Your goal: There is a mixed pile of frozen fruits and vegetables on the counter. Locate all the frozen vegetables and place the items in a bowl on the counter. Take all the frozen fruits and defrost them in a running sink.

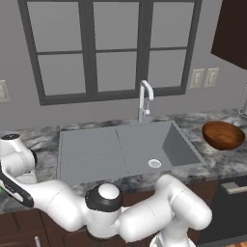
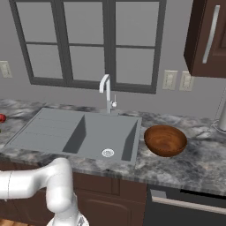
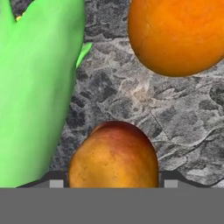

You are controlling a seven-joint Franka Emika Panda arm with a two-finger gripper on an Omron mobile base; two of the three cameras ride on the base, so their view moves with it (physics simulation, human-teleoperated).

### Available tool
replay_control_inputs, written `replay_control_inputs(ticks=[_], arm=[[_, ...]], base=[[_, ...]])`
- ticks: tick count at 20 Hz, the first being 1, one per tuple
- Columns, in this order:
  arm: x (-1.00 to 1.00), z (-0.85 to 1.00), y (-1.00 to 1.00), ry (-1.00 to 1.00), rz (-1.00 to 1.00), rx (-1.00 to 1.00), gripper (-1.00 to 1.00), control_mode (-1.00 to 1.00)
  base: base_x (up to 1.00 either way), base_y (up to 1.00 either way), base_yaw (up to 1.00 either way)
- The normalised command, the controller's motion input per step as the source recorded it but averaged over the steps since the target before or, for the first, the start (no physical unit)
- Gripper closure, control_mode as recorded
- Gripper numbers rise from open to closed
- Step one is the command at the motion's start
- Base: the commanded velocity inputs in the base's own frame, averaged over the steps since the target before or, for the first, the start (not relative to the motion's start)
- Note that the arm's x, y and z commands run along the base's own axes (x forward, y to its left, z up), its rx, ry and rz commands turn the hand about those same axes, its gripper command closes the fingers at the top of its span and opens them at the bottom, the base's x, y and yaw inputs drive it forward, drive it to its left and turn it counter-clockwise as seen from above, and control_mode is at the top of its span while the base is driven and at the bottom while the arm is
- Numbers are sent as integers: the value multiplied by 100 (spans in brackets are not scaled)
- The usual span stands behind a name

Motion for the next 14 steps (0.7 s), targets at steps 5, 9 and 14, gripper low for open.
replay_control_inputs(ticks=[5,9,14], arm=[[0,4,-4,-1,0,0,100,-100],[-3,37,-23,-7,0,2,100,-100],[-1,55,-26,-11,0,7,100,-100]], base=[[0,0,0],[0,0,0],[0,0,0]])
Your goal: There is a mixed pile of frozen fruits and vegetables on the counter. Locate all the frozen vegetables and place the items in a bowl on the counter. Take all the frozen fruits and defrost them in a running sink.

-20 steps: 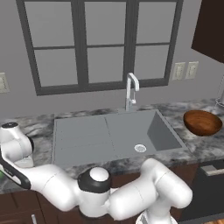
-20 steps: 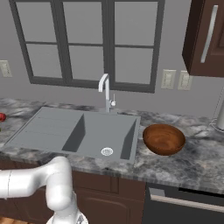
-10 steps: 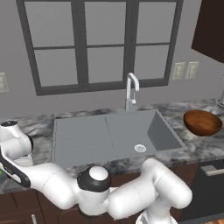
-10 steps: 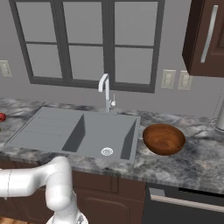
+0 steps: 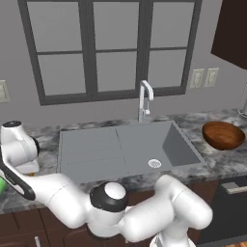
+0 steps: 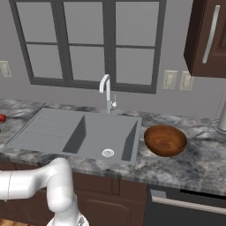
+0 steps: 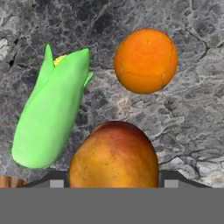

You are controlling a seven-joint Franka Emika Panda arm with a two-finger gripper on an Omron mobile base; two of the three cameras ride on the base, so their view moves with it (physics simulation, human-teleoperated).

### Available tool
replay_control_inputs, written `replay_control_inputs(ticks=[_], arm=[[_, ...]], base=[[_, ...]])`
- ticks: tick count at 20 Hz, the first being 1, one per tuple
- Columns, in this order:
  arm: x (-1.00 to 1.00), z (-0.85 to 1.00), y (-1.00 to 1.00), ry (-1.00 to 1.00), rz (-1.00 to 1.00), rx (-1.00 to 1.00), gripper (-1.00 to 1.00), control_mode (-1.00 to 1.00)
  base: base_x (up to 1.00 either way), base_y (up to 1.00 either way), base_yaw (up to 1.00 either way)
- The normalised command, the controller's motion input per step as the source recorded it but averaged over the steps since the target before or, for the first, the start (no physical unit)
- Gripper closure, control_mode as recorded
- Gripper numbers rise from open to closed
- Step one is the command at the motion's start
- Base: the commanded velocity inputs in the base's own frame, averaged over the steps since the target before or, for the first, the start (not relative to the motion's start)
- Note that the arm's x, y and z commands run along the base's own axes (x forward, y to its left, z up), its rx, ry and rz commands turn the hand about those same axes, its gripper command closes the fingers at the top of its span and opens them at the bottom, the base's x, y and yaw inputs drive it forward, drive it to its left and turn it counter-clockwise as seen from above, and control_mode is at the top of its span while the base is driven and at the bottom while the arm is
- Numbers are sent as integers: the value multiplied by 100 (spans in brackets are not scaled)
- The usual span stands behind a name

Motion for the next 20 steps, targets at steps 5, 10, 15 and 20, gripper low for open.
replay_control_inputs(ticks=[5,10,15,20], arm=[[-1,47,-32,-12,1,6,100,-100],[-5,31,-47,-8,0,2,100,-100],[-10,25,-53,-2,0,0,100,-100],[-18,29,-65,-4,0,0,100,-100]], base=[[0,0,0],[0,0,0],[0,0,0],[0,0,0]])
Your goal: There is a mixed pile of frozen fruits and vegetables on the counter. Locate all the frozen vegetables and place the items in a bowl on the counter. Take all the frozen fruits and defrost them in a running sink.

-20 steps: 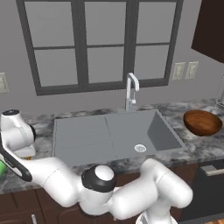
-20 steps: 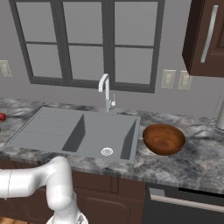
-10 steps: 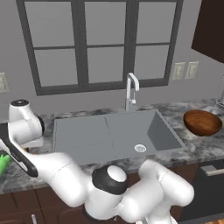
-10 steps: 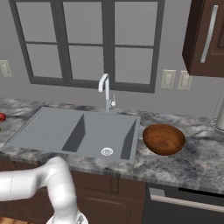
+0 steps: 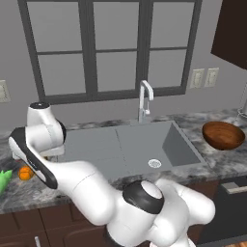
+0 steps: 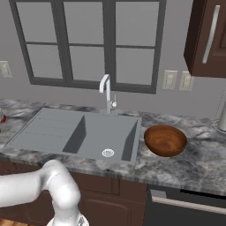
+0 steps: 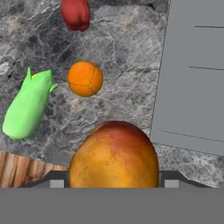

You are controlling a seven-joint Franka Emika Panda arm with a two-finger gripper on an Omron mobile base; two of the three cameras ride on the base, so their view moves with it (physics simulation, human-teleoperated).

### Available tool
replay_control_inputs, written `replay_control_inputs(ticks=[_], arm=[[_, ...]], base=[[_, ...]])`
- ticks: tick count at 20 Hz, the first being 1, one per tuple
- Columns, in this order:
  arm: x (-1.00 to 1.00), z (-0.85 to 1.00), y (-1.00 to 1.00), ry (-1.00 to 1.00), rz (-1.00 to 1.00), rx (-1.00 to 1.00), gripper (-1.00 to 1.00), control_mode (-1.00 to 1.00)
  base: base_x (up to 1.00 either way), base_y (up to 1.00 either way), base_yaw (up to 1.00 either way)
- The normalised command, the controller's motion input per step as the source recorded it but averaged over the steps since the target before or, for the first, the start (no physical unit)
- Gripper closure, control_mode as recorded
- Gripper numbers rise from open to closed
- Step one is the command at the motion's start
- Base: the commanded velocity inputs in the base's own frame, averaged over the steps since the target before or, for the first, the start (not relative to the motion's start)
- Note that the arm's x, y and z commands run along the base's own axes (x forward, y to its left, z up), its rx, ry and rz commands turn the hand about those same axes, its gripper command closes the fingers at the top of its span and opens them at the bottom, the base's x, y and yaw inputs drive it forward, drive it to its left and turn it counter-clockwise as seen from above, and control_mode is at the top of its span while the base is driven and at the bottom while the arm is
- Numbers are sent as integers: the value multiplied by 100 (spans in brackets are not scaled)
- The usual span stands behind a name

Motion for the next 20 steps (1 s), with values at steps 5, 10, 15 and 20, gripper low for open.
replay_control_inputs(ticks=[5,10,15,20], arm=[[-17,32,-65,-10,0,0,100,-100],[-20,23,-61,-24,2,0,100,-100],[-22,24,-68,-21,2,0,100,-100],[-19,28,-74,-10,0,0,100,-100]], base=[[0,0,0],[0,0,0],[0,0,0],[0,0,0]])
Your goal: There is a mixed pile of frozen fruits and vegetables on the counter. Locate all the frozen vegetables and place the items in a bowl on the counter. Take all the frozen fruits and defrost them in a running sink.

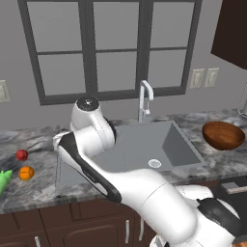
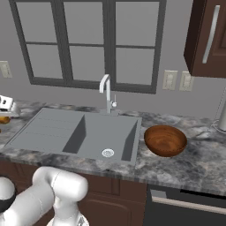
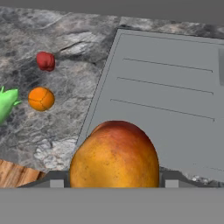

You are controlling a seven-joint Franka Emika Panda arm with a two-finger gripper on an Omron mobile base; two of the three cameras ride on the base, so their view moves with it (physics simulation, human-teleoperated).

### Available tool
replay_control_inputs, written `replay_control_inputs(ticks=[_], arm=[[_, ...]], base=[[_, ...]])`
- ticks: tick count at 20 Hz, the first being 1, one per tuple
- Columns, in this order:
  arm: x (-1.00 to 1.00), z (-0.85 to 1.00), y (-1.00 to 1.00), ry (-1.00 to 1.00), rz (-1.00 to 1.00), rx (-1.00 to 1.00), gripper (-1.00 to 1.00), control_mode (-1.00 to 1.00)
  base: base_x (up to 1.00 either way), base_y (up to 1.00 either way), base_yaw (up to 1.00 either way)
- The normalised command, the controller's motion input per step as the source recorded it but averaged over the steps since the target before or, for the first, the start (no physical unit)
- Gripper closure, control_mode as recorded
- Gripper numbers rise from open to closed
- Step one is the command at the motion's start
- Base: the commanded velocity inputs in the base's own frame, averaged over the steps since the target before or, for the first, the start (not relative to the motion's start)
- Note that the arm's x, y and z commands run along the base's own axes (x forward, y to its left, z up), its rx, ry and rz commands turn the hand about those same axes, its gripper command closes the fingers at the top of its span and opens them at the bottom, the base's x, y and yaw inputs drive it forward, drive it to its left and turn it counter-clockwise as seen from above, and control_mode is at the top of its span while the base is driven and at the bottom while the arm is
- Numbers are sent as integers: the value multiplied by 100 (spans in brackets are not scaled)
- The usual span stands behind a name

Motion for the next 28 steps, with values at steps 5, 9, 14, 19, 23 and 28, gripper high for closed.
replay_control_inputs(ticks=[5,9,14,19,23,28], arm=[[-9,33,-65,0,0,0,100,-100],[-2,33,-57,0,0,0,100,-100],[0,20,-55,-1,0,1,100,-100],[-1,10,-52,-5,0,0,100,-100],[0,7,-45,-4,0,0,100,-100],[0,6,-30,-5,0,0,100,-100]], base=[[0,0,0],[0,0,0],[0,0,0],[0,0,0],[0,0,0],[0,0,0]])
